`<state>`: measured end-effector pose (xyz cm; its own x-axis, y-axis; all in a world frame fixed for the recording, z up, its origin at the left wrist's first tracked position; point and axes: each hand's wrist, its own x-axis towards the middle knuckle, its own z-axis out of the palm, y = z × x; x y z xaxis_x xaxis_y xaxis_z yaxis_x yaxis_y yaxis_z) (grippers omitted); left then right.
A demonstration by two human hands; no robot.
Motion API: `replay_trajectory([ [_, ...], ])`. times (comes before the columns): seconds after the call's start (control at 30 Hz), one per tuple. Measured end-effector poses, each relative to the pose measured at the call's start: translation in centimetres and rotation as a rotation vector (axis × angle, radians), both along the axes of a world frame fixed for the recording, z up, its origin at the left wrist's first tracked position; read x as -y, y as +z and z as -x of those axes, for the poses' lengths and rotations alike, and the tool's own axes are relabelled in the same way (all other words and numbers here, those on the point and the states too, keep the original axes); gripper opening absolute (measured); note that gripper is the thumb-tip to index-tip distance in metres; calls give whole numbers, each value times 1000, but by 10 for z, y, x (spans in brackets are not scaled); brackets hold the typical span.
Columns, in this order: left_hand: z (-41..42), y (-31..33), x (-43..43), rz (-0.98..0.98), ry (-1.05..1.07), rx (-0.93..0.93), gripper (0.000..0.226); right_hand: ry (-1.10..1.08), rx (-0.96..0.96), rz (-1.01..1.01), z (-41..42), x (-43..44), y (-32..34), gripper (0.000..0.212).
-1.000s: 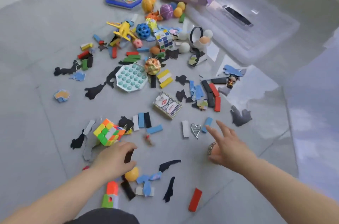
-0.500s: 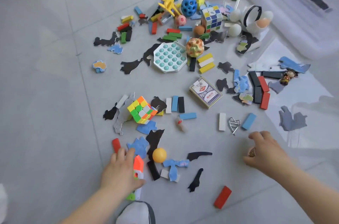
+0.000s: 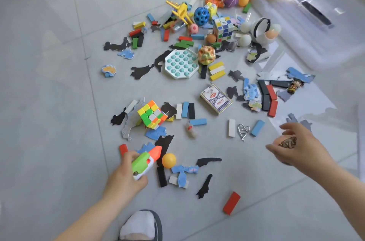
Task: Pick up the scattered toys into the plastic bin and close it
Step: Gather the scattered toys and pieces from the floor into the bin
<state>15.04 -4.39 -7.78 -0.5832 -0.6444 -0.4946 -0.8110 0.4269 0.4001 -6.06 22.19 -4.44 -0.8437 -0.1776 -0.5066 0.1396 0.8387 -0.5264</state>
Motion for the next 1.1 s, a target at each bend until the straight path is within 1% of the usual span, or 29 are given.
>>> replay_trajectory([
  [0.07,13,14,-6,-18,12,-157,45,-63,-71,67,5,-4,19,56],
  [0.13,33,32,-15,-76,-22,-300,55,-119,-174,145,12,-10,40,56],
  [0.17,46,41,-20,-100,-78,-366,65,-145,-235,179,17,-15,53,56],
  [0.23,77,61,-32,-143,-217,-438,74,-212,-379,216,27,-29,83,55],
  [0.3,114,78,-46,-196,-348,-486,71,-325,-562,197,35,-52,116,58],
  [0.37,152,97,-67,-234,-499,-552,57,-473,-749,135,39,-84,142,66],
  [0.4,169,106,-80,-242,-574,-591,53,-559,-801,89,40,-102,149,65],
  [0.43,185,114,-95,-241,-651,-635,52,-640,-809,37,40,-121,152,62],
  [0.47,199,122,-112,-236,-726,-672,53,-713,-771,-20,39,-140,150,56],
  [0.53,225,132,-147,-222,-854,-727,48,-817,-612,-99,34,-176,135,48],
  [0.57,237,135,-164,-218,-906,-751,47,-866,-527,-107,30,-189,126,43],
  [0.63,258,140,-200,-235,-971,-800,43,-928,-357,-85,21,-206,107,35],
  [0.7,275,144,-236,-224,-1062,-865,45,-926,-177,-57,11,-213,89,34],
  [0.77,289,147,-272,-209,-1166,-894,46,-941,-1,51,5,-222,78,32],
  [0.83,297,146,-308,-161,-1224,-842,39,-876,160,83,0,-232,72,26],
  [0.87,299,145,-324,-104,-1253,-800,37,-840,204,77,-1,-238,71,22],
  [0.93,306,138,-352,70,-1339,-689,34,-798,213,47,-2,-249,68,12],
  [0.97,309,133,-363,165,-1387,-626,34,-770,214,33,-2,-252,67,13],
  [1.03,315,126,-380,322,-1470,-478,36,-679,280,15,-3,-254,67,22],
  [1.1,318,122,-393,414,-1569,-300,34,-573,344,27,-7,-254,66,26],
])
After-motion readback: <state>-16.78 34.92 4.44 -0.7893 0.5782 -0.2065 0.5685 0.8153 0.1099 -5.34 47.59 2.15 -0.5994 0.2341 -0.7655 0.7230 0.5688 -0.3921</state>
